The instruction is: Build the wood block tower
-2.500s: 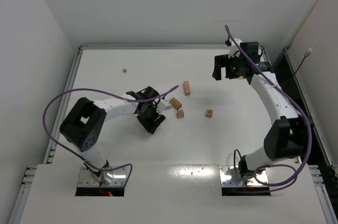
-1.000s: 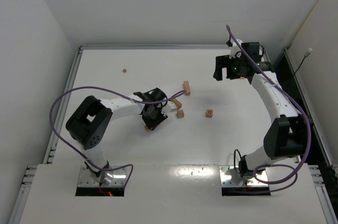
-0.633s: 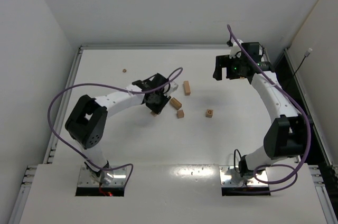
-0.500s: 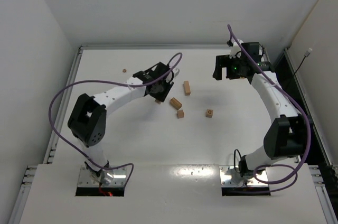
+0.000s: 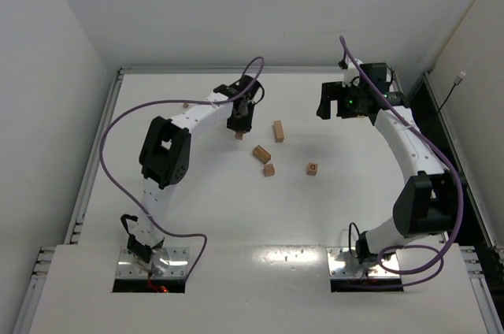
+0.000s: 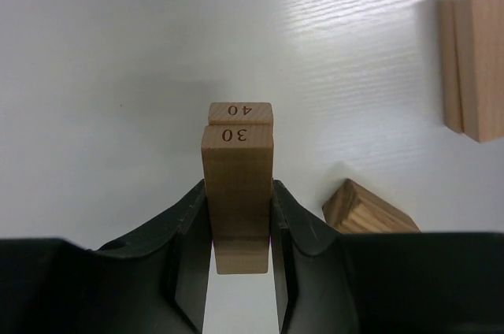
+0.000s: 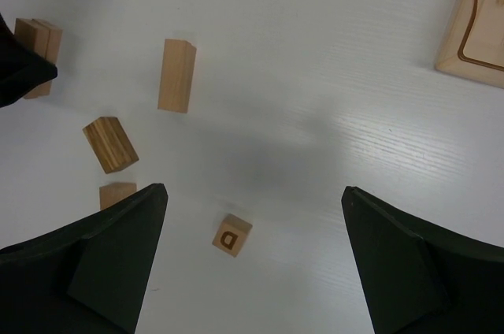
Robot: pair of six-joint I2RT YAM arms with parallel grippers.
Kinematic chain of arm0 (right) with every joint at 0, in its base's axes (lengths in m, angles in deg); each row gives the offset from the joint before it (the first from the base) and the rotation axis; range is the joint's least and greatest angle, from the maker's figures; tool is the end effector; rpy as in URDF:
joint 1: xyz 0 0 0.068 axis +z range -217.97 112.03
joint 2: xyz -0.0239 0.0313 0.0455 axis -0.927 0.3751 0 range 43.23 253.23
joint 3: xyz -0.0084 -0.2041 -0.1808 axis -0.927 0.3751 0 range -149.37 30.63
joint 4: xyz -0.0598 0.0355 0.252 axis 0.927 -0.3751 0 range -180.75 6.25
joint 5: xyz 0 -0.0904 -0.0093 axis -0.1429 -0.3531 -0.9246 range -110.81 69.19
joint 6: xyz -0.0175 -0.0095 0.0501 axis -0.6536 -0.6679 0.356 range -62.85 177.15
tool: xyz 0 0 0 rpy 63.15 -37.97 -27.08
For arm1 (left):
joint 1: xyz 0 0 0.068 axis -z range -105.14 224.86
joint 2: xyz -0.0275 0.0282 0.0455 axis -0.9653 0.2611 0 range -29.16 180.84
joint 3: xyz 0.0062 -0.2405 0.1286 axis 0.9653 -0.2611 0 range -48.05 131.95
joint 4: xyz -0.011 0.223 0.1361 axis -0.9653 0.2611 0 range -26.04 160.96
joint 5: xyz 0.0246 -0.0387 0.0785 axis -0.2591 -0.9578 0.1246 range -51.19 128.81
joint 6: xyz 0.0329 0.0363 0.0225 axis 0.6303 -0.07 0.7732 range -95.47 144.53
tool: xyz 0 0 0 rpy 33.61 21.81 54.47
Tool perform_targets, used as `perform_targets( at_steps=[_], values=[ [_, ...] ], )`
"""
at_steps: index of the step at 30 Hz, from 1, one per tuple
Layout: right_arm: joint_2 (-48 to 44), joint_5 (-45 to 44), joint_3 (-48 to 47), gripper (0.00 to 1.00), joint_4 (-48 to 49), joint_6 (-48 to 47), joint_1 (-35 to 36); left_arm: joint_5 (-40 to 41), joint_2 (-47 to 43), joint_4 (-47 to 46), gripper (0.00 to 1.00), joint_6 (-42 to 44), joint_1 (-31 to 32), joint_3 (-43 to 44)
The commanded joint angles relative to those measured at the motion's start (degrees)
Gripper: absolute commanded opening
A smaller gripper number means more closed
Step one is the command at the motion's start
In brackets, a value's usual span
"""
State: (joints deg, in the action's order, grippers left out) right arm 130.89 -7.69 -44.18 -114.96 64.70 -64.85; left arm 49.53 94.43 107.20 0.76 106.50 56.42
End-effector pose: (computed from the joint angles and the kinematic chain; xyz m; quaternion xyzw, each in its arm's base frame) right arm 0.3386 0.0265 0.3058 -0.0092 0.9157 0.1408 0.3762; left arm 0.4018 -0.2396 0.2133 0.0440 0.9661 -0.0302 0.2527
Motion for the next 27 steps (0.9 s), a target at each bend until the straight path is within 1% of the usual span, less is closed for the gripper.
perform_targets(
  at_steps=[1,4,7,12,14,27],
  values=[
    [-0.73,1.11,-0.34,0.9,1.49,0.53,-0.21,-1.4,1.82,1.67,0.0,-3.39,-0.17,4.51],
    [-0.73,1.11,0.19,0.9,1.49,0.53,-0.21,-1.93,3.05,1.67,0.0,-4.7,-0.7,5.22],
    [-0.73,0.59,0.19,0.9,1.49,1.06,-0.21,-5.34,4.46,0.62,0.0,-4.71,-1.22,6.53],
    [-0.73,0.59,0.19,0.9,1.49,1.58,-0.21,-6.59,6.84,0.0,0.0,-5.32,-1.23,9.53],
    [-0.73,0.59,0.19,0.9,1.49,1.59,-0.21,-8.34,7.45,0.0,0.0,-5.85,-1.23,10.75],
    [-0.21,0.59,0.19,0.9,1.49,2.12,-0.21,-11.34,12.2,-3.25,0.0,-8.05,-0.7,15.15]
  ],
)
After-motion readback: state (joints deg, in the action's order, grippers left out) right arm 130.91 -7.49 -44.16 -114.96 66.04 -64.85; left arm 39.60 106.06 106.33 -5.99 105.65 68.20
